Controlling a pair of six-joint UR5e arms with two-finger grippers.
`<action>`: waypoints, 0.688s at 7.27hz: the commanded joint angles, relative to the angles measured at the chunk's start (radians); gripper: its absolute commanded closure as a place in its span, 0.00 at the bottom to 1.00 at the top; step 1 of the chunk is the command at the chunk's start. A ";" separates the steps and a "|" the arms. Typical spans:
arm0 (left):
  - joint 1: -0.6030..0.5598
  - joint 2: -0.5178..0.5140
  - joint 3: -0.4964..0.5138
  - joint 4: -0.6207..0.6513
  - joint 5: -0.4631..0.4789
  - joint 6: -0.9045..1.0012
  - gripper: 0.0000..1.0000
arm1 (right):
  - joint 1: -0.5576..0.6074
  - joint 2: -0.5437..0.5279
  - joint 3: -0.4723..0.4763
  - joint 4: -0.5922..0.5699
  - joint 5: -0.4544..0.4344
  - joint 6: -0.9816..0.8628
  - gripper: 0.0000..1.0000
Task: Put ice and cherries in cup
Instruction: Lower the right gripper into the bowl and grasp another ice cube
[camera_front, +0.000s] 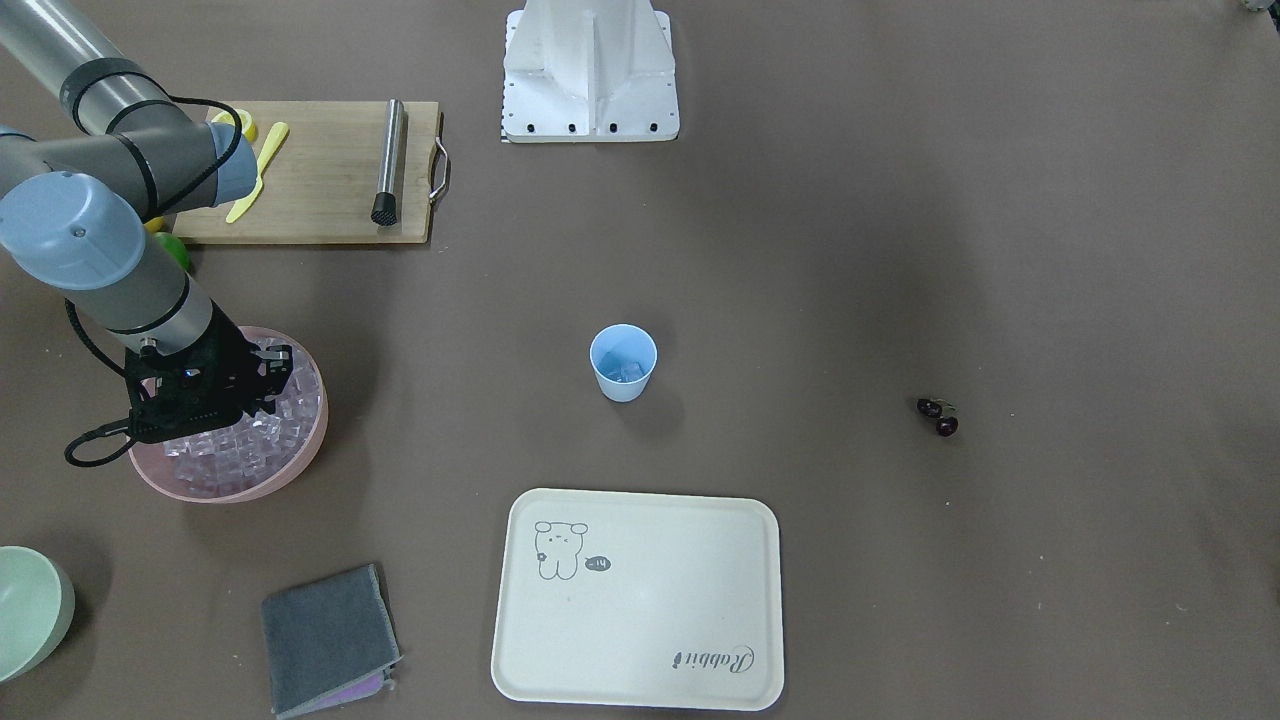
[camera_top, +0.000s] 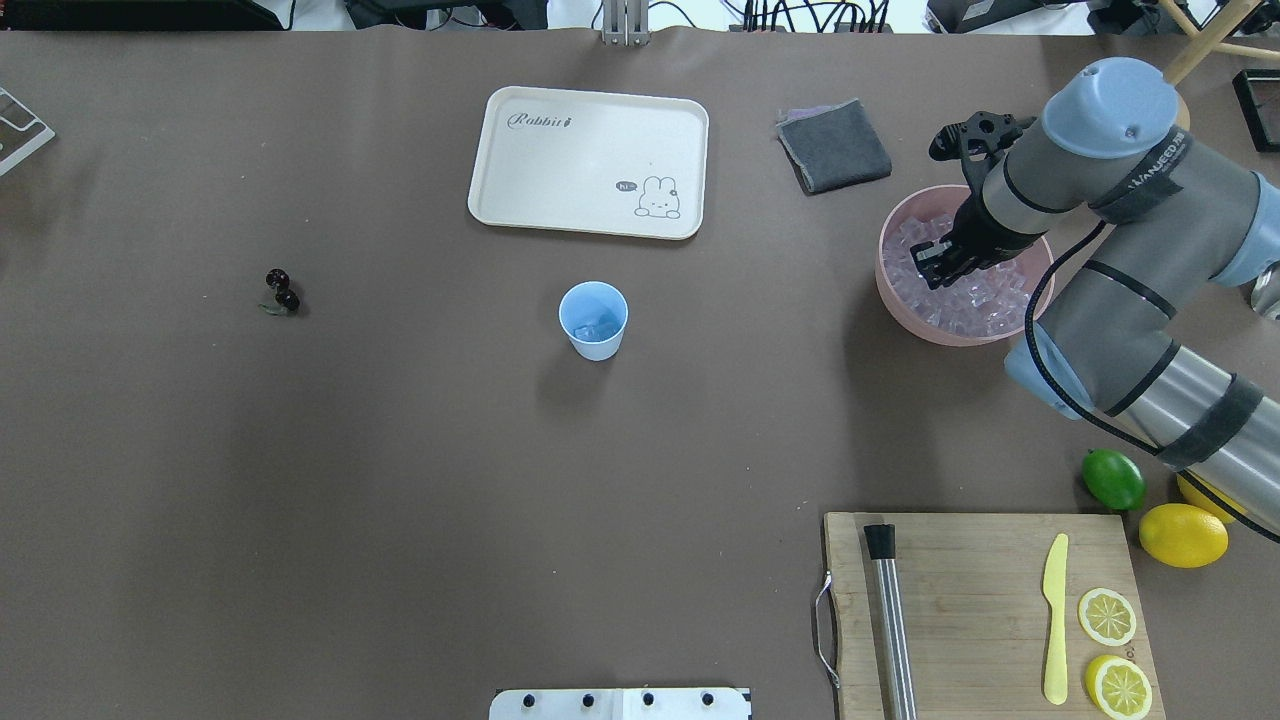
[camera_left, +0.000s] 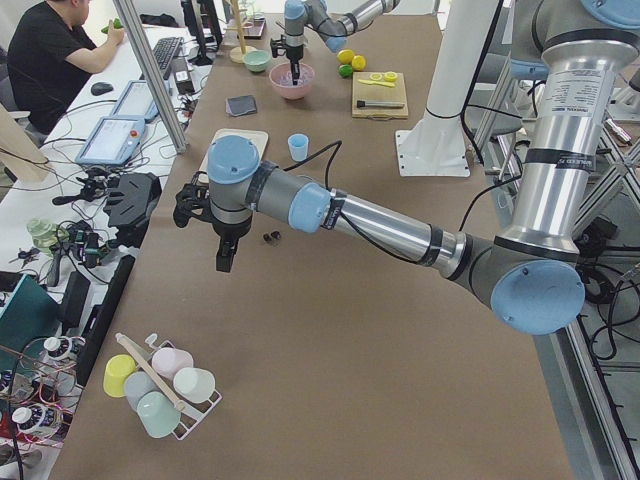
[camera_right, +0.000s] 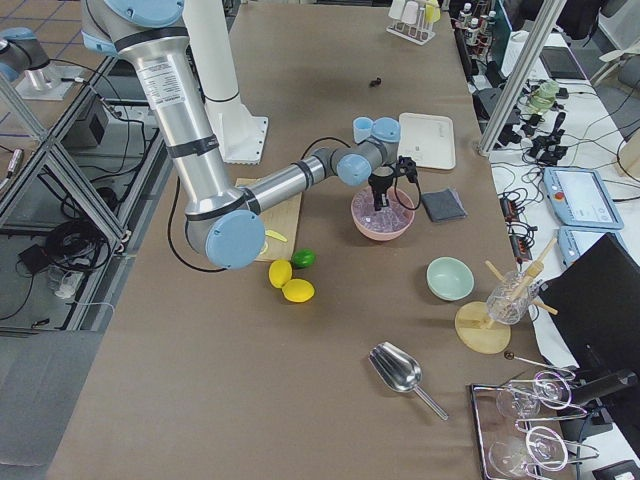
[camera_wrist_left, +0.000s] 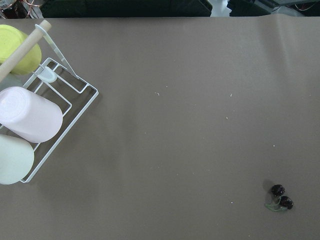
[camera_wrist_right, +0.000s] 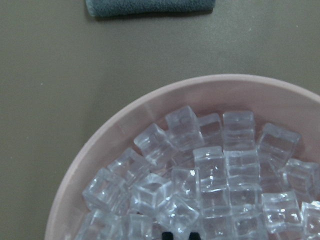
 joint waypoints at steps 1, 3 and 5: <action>0.000 -0.002 0.001 -0.001 0.000 0.000 0.02 | 0.003 -0.003 -0.004 -0.001 -0.008 -0.005 0.28; 0.000 -0.002 -0.003 0.000 0.000 0.000 0.02 | 0.001 0.002 -0.006 -0.002 -0.008 -0.002 0.28; 0.000 -0.004 -0.002 0.000 0.000 0.000 0.02 | 0.001 0.005 -0.012 -0.002 -0.010 0.007 0.34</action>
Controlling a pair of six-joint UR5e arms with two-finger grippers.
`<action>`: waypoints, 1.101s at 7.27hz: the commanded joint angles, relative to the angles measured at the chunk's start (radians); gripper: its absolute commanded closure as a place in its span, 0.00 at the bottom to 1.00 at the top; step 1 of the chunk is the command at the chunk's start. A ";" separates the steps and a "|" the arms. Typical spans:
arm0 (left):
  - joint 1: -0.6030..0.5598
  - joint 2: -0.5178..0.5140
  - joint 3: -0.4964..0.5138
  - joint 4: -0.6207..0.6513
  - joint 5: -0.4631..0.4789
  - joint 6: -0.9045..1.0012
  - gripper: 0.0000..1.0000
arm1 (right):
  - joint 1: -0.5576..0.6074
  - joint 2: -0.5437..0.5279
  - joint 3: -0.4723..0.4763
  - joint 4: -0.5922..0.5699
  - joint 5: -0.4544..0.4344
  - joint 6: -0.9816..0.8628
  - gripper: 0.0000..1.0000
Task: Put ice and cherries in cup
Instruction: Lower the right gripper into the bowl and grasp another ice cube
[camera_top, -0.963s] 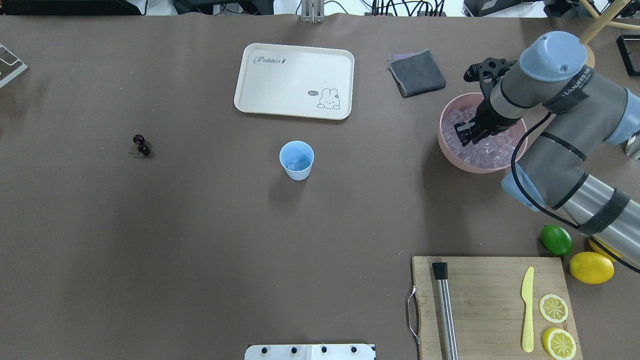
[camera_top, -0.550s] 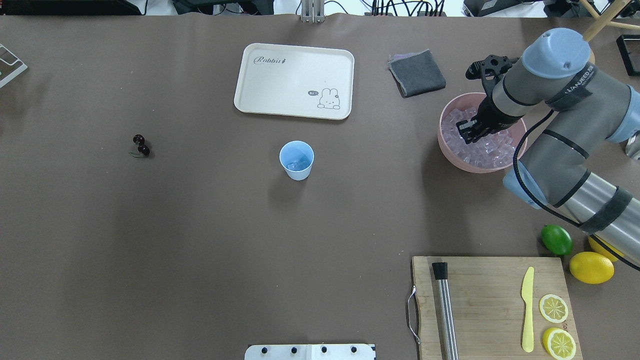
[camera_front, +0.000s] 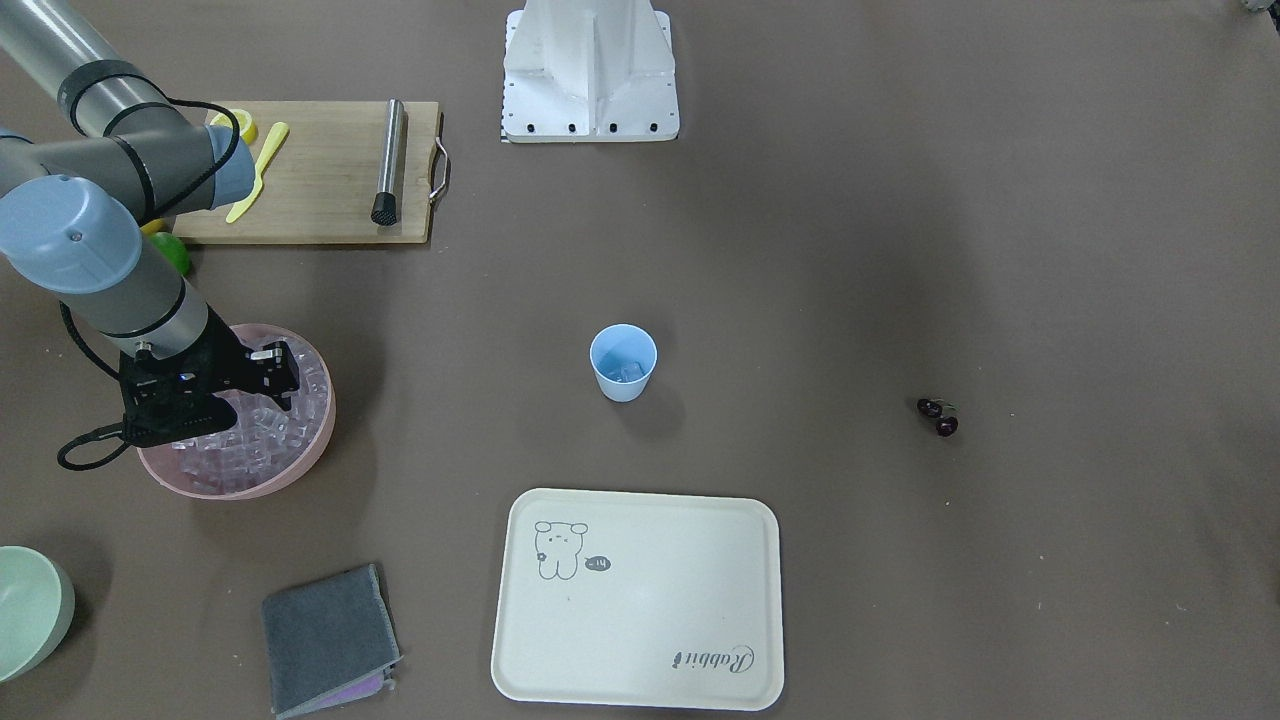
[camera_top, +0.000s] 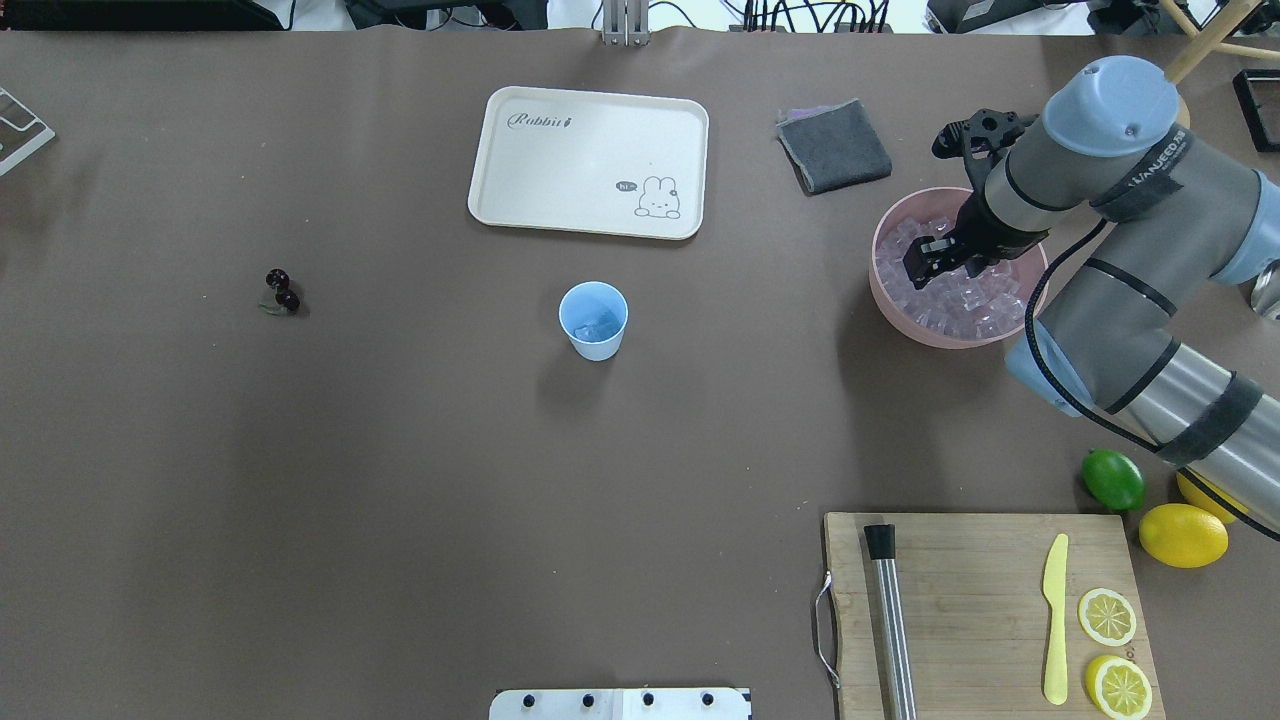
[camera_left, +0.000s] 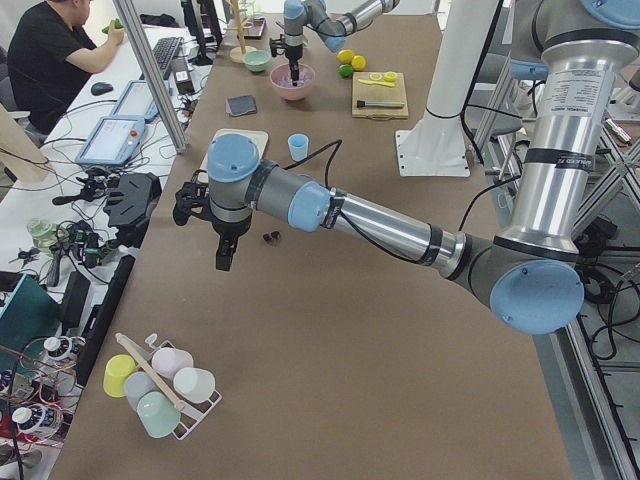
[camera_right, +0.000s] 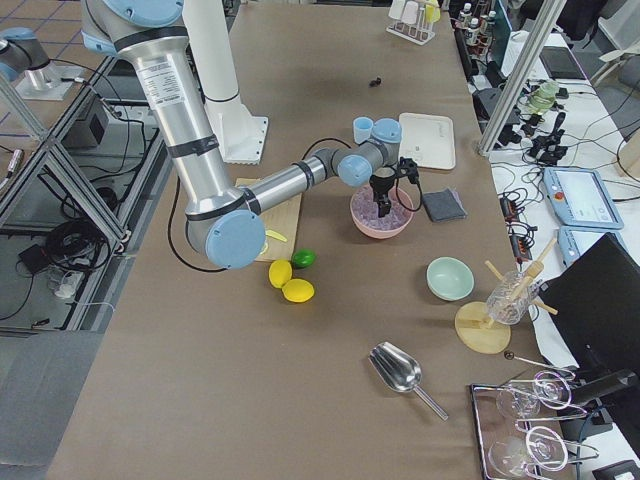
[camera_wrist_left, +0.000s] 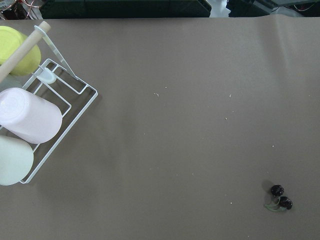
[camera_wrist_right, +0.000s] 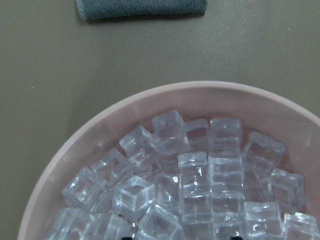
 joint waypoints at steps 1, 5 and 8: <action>0.000 -0.001 -0.001 -0.001 0.000 0.000 0.02 | 0.000 0.000 -0.003 0.006 -0.002 -0.008 0.36; 0.000 -0.002 0.003 -0.001 0.000 0.000 0.02 | -0.002 0.008 -0.005 0.013 -0.053 -0.269 0.29; 0.000 -0.004 0.010 -0.003 0.000 0.000 0.02 | -0.002 0.011 0.005 0.016 -0.044 -0.292 0.34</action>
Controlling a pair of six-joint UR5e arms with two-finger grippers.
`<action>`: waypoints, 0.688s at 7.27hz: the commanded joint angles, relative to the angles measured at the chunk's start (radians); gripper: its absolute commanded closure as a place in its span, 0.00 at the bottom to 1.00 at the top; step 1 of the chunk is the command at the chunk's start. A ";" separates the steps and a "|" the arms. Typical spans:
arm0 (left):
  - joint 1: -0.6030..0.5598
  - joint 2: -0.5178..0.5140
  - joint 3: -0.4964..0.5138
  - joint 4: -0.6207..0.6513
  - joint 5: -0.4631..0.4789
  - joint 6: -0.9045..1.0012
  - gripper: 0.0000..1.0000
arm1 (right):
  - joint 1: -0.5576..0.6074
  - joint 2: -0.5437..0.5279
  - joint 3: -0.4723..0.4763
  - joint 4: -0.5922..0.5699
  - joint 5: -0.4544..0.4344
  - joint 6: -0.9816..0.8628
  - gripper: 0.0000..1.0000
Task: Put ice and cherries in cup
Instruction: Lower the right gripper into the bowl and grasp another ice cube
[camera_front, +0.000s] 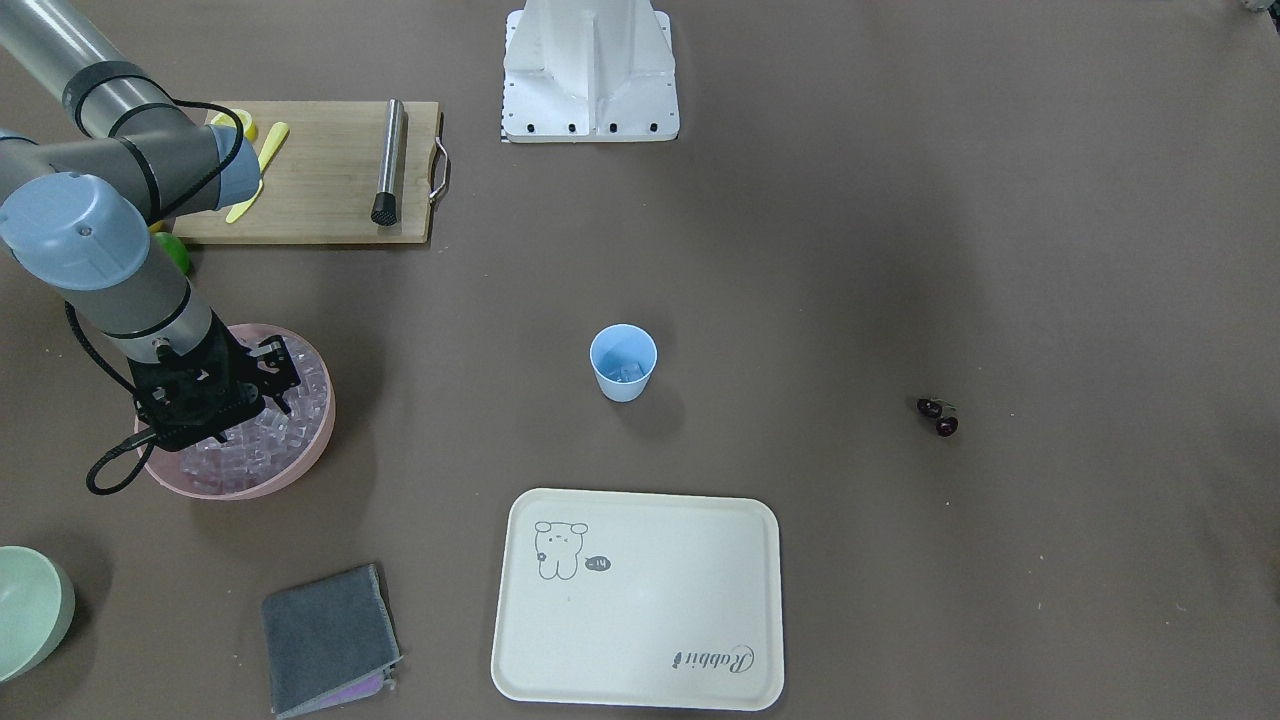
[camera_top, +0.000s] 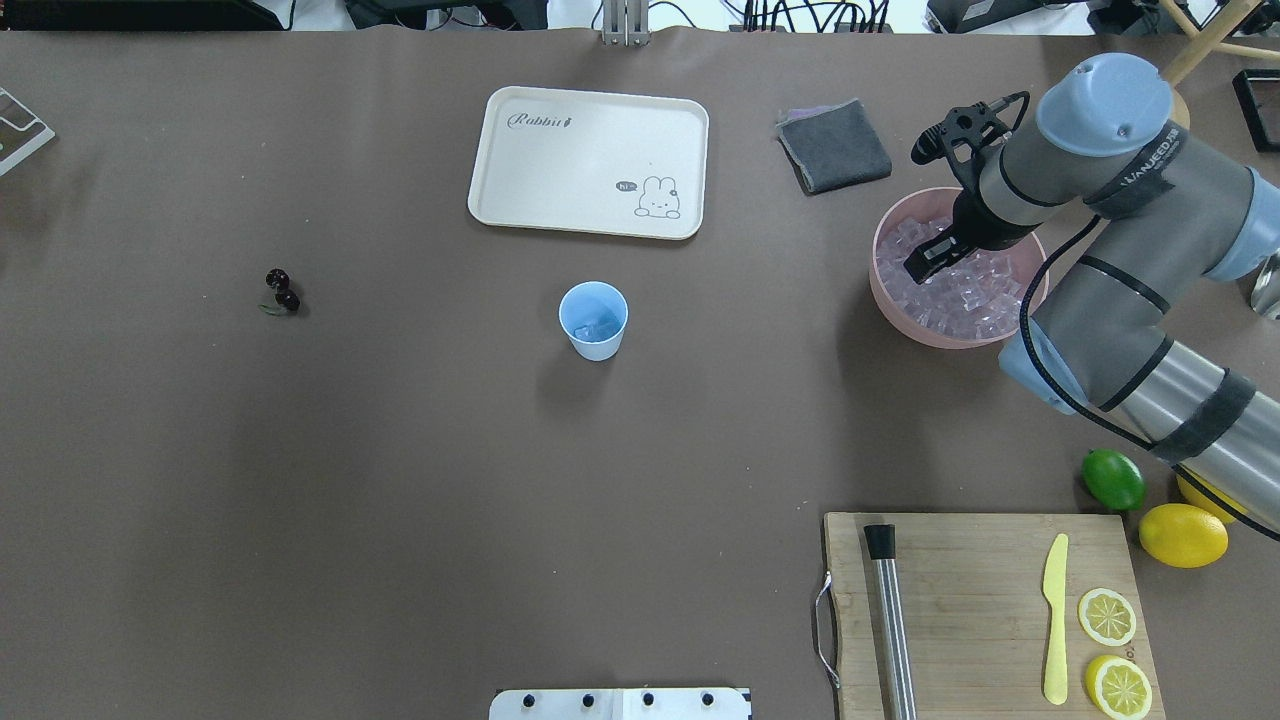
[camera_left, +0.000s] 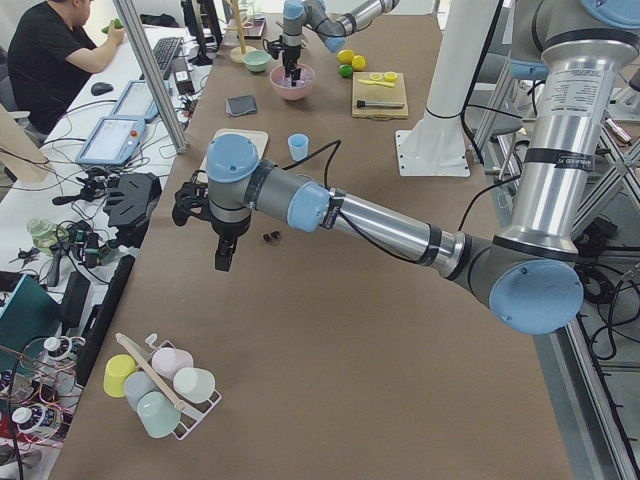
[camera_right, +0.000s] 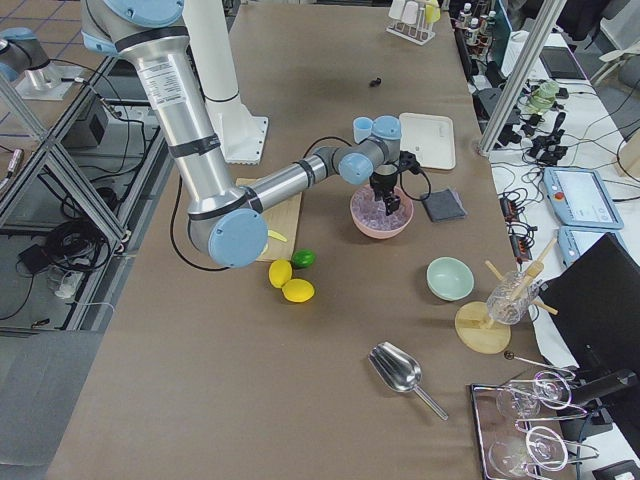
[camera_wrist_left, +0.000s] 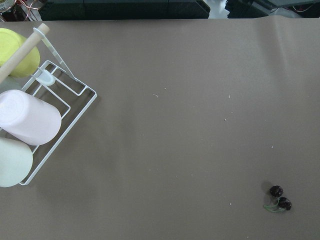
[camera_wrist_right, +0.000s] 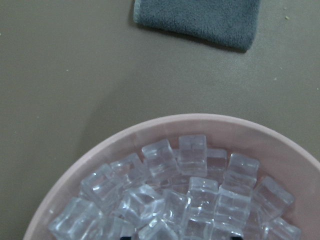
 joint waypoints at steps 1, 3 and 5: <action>0.000 -0.001 0.000 0.000 0.000 0.000 0.02 | -0.001 0.000 0.002 0.000 0.004 -0.008 0.48; 0.000 -0.001 0.000 0.000 -0.001 0.000 0.02 | -0.001 0.001 0.000 0.002 0.004 -0.009 0.54; 0.000 0.000 0.002 0.000 -0.001 0.002 0.02 | -0.003 0.003 -0.001 0.002 0.003 -0.008 0.53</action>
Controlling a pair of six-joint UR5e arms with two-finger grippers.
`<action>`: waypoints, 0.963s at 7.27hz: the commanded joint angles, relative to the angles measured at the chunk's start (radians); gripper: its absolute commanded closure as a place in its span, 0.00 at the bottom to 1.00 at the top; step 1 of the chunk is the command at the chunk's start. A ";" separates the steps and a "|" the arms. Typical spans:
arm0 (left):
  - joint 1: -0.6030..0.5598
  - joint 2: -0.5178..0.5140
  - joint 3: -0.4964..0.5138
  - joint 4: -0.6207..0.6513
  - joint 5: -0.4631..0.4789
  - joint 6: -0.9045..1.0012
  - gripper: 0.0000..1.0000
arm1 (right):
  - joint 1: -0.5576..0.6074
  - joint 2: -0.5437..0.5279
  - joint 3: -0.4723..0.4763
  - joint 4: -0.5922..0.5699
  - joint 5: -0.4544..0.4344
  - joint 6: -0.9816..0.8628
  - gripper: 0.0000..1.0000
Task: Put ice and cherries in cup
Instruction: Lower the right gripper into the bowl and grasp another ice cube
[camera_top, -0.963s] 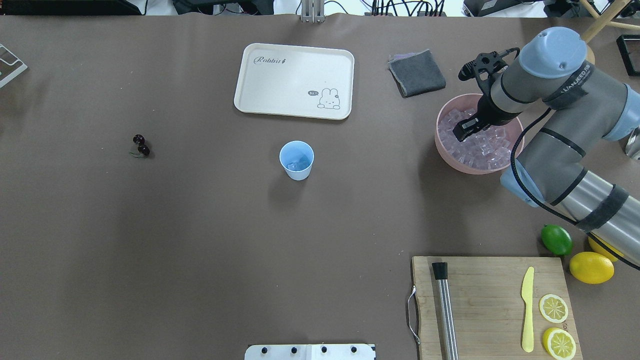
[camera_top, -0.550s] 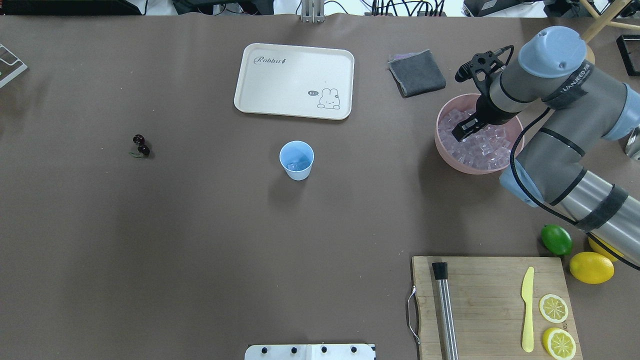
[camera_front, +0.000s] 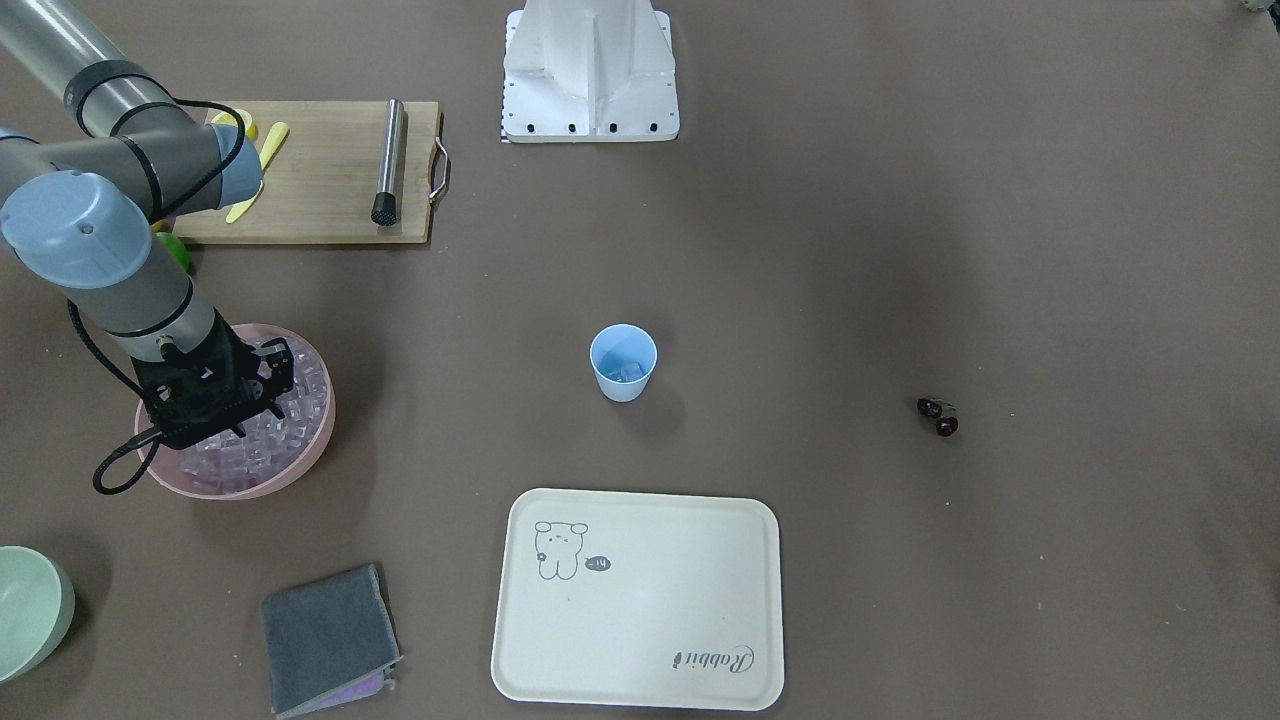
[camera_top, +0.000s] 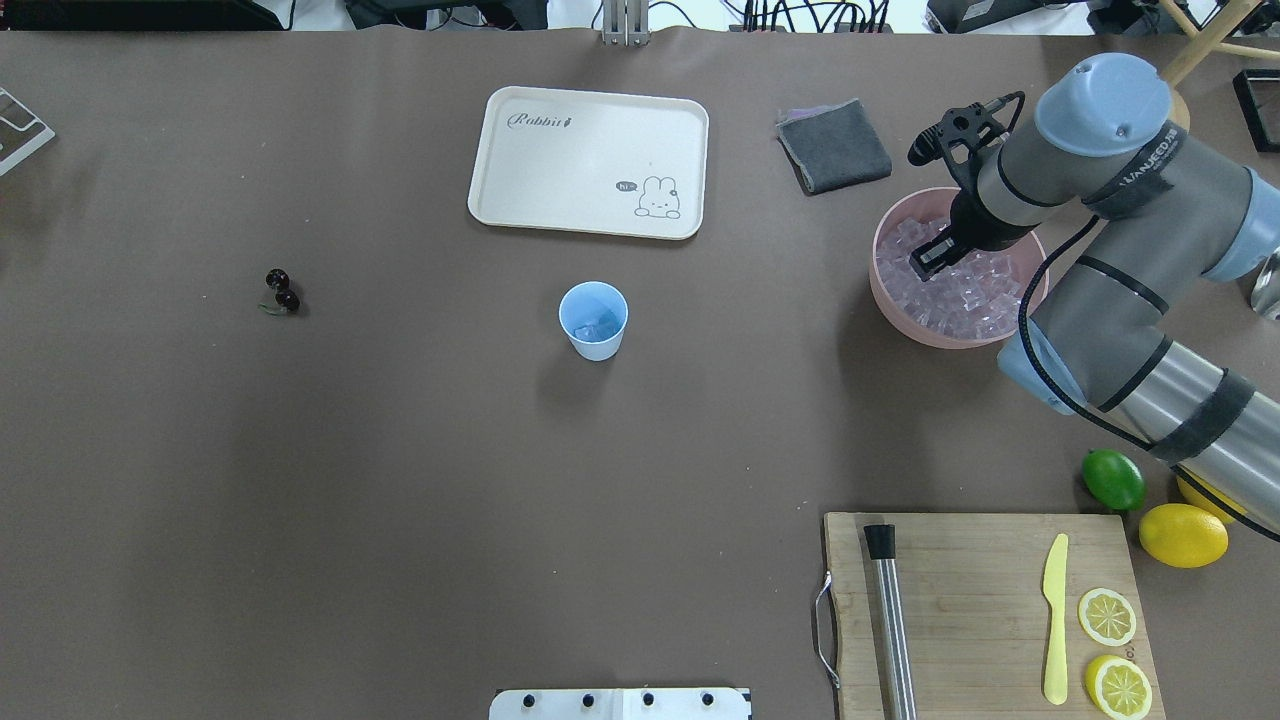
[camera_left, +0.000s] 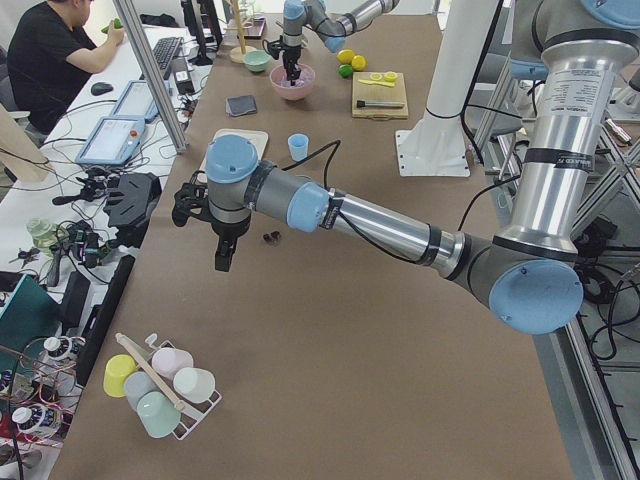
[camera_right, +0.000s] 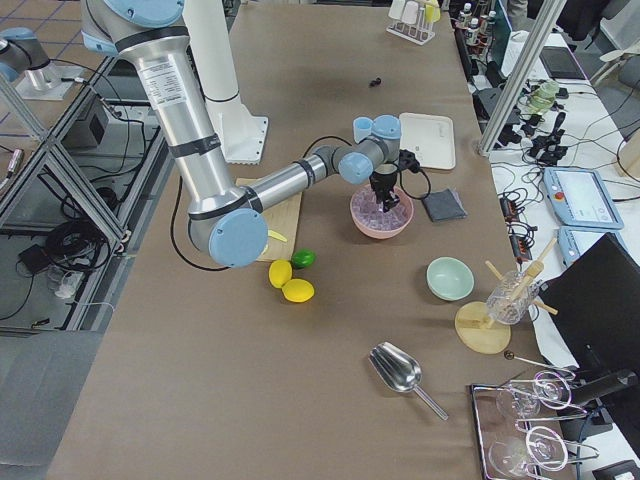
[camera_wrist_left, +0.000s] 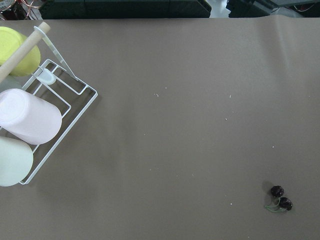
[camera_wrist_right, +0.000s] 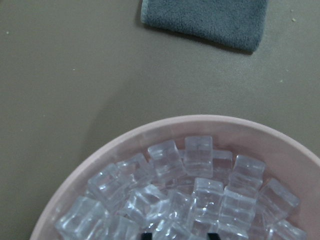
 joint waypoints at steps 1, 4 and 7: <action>0.000 0.002 -0.004 0.000 0.000 0.000 0.02 | -0.001 0.000 -0.002 0.000 0.000 0.000 0.53; 0.000 0.000 -0.004 0.002 0.000 0.001 0.02 | -0.005 0.000 -0.004 -0.001 -0.005 0.011 0.55; 0.000 0.002 -0.004 0.000 0.000 0.000 0.02 | -0.005 -0.005 -0.002 -0.001 -0.007 0.014 0.75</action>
